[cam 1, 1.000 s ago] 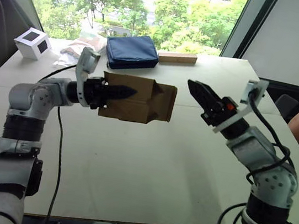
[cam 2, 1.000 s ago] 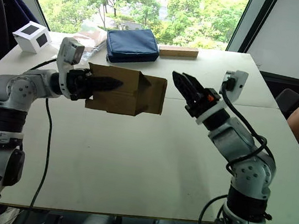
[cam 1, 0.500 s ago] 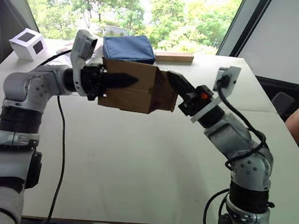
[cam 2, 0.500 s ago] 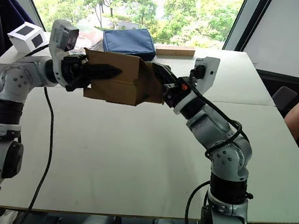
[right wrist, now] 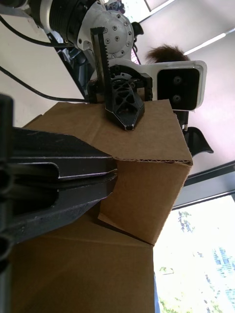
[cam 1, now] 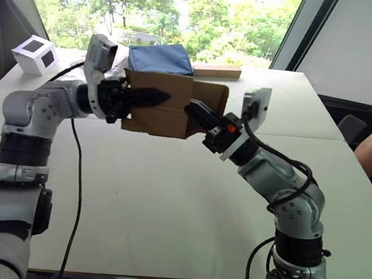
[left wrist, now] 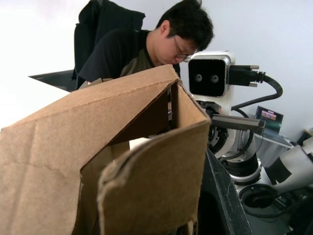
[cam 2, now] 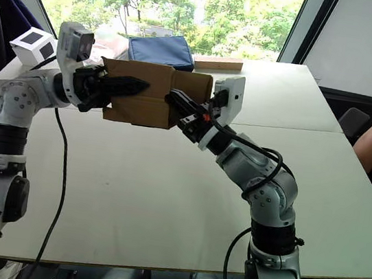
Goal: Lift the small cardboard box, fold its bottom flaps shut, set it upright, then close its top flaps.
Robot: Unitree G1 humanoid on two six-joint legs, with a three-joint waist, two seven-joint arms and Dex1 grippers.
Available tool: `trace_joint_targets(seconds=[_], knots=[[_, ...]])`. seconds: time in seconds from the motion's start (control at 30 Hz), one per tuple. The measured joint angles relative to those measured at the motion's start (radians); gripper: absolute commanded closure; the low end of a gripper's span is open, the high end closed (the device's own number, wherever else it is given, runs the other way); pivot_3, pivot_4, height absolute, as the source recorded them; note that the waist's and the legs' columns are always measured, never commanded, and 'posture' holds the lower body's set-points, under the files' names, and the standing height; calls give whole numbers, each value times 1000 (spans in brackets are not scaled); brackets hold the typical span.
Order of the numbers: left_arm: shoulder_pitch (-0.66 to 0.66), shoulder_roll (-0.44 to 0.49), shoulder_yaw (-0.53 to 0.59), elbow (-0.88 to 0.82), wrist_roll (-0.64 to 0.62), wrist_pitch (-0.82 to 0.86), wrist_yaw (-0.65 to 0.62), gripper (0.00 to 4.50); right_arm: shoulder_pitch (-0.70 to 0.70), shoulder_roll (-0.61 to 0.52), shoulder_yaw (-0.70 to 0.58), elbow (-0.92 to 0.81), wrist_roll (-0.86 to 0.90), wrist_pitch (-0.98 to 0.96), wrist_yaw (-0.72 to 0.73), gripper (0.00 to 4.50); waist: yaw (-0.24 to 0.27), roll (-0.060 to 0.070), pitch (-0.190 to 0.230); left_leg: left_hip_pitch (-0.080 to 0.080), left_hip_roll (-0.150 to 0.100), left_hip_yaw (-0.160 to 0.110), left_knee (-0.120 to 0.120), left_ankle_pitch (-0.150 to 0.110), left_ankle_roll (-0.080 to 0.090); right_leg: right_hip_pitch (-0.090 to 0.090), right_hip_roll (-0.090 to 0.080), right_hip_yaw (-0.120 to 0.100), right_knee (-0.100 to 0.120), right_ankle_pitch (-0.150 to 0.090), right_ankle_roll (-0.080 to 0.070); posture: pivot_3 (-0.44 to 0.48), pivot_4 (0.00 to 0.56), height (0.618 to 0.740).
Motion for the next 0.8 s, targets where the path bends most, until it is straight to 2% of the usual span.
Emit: trace_joint_targets(seconds=[0.1,0.23,0.33,0.5,0.63,0.8], knots=[[0,-1,0,2,-1,-2,2,4500,0,-6,1,-5,-18,-6,11,4476,0,0,0,0,0,0,0,0,0,0,0,0,0,0,0,0,150,737],[1,-3,5,29,0,-4,24,4500,1,-101,12,-43,-92,-27,61,4476,2,0,0,0,0,0,1,0,0,0,0,0,0,0,0,0,150,737],[1,-8,17,49,-6,-4,37,4500,1,-169,-9,-59,-83,-19,120,4476,2,0,0,0,0,0,0,0,0,0,0,0,0,0,0,0,150,737],[7,-7,38,53,-8,-3,42,4500,59,-294,-127,-83,11,30,194,4476,4,0,0,0,0,0,0,0,1,1,0,0,-1,0,0,0,150,737],[7,-6,39,57,-9,-2,43,4500,127,-399,-119,-83,9,89,259,4476,4,0,0,0,0,0,1,0,1,1,0,0,-1,0,0,0,150,737],[6,-12,39,54,-15,4,44,4500,115,-380,-69,-59,-37,85,283,4476,-1,-1,0,0,1,0,0,0,1,1,1,0,-1,0,0,0,150,737]])
